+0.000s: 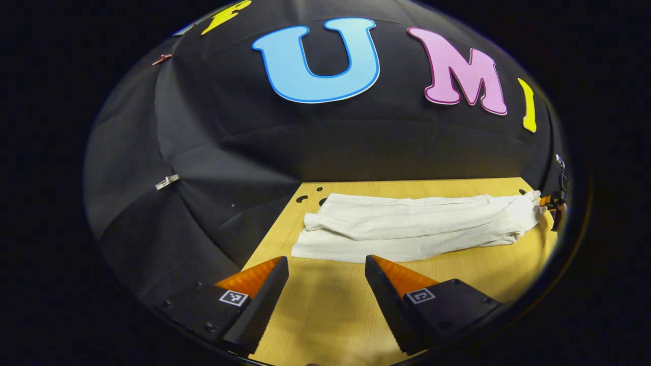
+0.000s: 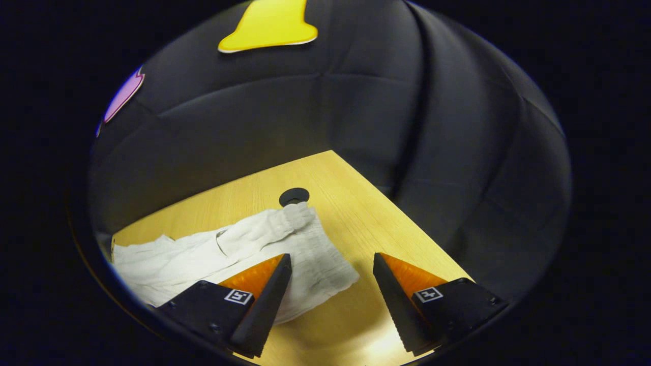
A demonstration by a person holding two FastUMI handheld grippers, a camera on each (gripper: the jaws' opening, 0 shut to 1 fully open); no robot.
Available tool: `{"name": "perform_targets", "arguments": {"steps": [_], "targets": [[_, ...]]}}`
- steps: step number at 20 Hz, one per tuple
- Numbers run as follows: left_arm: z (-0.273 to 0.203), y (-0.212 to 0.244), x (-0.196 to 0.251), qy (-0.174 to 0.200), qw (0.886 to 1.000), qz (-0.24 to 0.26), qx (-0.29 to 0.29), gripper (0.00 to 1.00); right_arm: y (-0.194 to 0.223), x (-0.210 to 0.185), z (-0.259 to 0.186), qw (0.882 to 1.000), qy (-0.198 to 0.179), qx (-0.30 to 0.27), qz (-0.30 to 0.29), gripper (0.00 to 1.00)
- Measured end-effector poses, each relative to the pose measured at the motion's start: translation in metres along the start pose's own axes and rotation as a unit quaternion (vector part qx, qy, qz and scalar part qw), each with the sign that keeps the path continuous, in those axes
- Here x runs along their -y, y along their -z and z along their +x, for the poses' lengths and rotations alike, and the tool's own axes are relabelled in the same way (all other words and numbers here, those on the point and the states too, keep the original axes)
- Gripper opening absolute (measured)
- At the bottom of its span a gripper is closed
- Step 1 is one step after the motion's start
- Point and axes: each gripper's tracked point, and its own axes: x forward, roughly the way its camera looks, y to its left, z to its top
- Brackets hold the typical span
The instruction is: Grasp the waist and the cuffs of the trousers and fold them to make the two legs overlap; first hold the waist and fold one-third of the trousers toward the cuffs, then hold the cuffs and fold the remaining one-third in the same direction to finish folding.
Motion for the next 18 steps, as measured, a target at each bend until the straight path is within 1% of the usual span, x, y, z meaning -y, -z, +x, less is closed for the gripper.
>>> {"name": "perform_targets", "arguments": {"steps": [2,5,6,9,10,11,12,13,14,15,16,18], "targets": [[-0.009,0.002,0.005,0.003,1.0,-0.012,-0.002,0.97,0.014,-0.003,0.004,0.999,-0.007,-0.022,0.027,0.99],[-0.017,0.007,0.012,0.001,0.999,-0.032,-0.008,0.97,0.02,-0.004,0.011,0.998,-0.01,-0.032,0.047,0.99],[-0.019,0.009,0.016,0.002,0.999,-0.036,-0.012,0.97,0.018,-0.005,0.013,0.998,-0.01,-0.023,0.05,0.99],[-0.023,0.011,0.025,0.008,0.999,-0.038,-0.012,0.97,0.017,-0.006,0.013,0.998,-0.016,-0.023,0.05,0.99],[-0.024,0.013,0.028,0.01,0.999,-0.038,-0.011,0.97,0.018,-0.01,0.016,0.998,-0.023,-0.024,0.049,0.96],[-0.025,0.014,0.031,0.01,0.999,-0.041,-0.012,0.97,0.021,-0.012,0.014,0.998,-0.018,-0.028,0.048,0.8],[-0.026,0.018,0.035,0.012,0.999,-0.048,-0.014,0.97,0.022,-0.015,0.019,0.998,-0.021,-0.027,0.046,0.7],[-0.029,0.022,0.041,0.018,0.998,-0.057,-0.017,0.97,0.028,-0.017,0.017,0.998,-0.024,-0.034,0.049,0.65],[-0.028,0.026,0.044,0.022,0.998,-0.063,-0.02,0.97,0.026,-0.018,0.019,0.998,-0.029,-0.031,0.048,0.39],[-0.029,0.031,0.046,0.023,0.997,-0.067,-0.024,0.97,0.028,-0.019,0.017,0.997,-0.031,-0.037,0.055,0.48],[-0.03,0.037,0.047,0.022,0.997,-0.069,-0.028,0.97,0.025,-0.022,0.017,0.997,-0.036,-0.031,0.062,0.22],[-0.031,0.045,0.049,0.02,0.997,-0.069,-0.037,0.97,0.028,-0.026,0.017,0.996,-0.048,-0.036,0.066,0.16]]}}
